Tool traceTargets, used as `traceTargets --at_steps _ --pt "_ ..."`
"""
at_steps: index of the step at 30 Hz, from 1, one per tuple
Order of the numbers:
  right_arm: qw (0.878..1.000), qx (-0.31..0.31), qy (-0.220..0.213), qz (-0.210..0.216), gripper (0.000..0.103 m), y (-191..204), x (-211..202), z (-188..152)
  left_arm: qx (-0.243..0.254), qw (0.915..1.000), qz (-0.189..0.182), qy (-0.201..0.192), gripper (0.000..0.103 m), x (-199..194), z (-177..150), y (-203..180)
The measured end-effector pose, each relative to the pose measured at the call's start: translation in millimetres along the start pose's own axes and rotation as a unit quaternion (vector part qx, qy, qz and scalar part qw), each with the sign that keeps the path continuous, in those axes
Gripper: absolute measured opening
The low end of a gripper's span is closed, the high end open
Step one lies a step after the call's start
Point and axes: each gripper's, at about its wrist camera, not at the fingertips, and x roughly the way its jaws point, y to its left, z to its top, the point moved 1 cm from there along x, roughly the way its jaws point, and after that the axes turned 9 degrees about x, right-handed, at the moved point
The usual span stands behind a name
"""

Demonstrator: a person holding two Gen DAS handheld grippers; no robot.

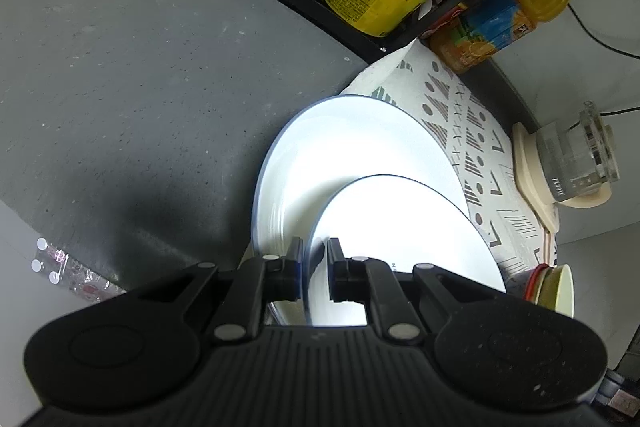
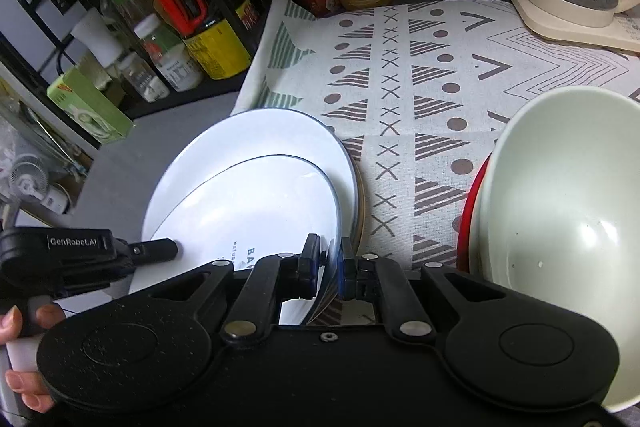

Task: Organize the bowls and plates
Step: 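Lower the 'BAKERY' plate onto the 'Sweet' plate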

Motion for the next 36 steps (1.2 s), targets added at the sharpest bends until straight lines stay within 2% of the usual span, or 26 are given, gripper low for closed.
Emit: traceTargets --at_steps 16,26,29,36 --pt "0.998 -0.051 -0.013 -0.044 0.013 19 15 7 0.036 0.9989 0.031 -0.002 0.013 19 16 -7" --pt "0.997 -0.062 -0.012 -0.046 0.016 22 23 11 0.053 0.9974 0.047 -0.015 0.014 22 21 -11" --pt "0.997 -0.059 -0.008 -0.045 0.022 23 23 10 0.059 0.997 0.047 -0.018 0.014 23 19 -13" --pt "0.999 -0.026 0.0 -0.029 0.024 14 15 7 0.064 0.9967 0.045 -0.02 0.015 24 14 -15"
